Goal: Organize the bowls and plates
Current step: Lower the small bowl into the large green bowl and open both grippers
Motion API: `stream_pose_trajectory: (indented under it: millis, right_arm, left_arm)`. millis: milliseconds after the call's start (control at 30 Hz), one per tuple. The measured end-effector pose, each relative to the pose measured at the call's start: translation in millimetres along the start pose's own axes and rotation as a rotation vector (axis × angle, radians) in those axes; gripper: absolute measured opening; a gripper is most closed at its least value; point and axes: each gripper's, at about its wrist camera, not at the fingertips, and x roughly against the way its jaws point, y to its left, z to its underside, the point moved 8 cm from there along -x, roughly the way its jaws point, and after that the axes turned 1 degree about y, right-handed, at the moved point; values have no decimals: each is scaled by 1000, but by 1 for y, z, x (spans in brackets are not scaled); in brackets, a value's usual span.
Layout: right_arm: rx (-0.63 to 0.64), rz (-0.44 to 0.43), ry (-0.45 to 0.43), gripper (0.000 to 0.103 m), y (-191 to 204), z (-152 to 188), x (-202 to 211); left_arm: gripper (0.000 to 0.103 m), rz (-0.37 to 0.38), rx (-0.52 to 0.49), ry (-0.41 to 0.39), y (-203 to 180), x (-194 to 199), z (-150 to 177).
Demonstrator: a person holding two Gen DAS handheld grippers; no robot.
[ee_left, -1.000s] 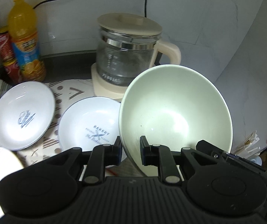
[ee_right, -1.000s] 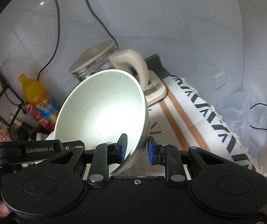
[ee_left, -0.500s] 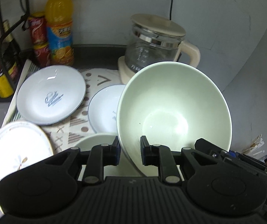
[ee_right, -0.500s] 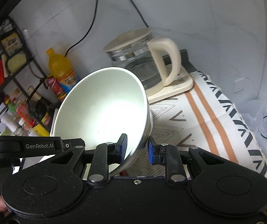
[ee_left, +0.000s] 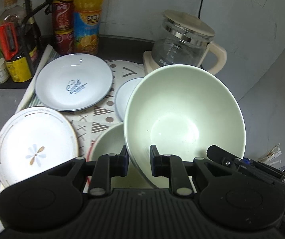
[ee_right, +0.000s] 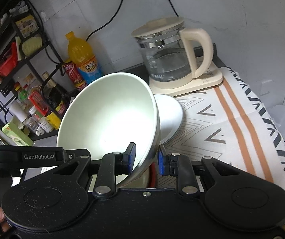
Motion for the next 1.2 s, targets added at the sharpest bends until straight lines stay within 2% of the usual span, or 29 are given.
stream_pose_trajectory:
  millis: [233,600,967,1100,1200]
  right_arm:
    - [-9,9,42,23,25,17,-8]
    - [-19,78,64,23,31,37,-11]
    - [-50,99,61,22,20,38,-19]
    - [-57,92,62,20,19,38,-22]
    - [-59,92,68,19,19,39,-25]
  left_arm:
    - [18,23,31,52,28,0,10]
    - [18,69,6,132,34,-14,30]
    - [23,27,-39,189,29,-24,33]
    - [34,17,-57,201,28,-22,30]
    - [66,-37,-80,183,31,-17,26]
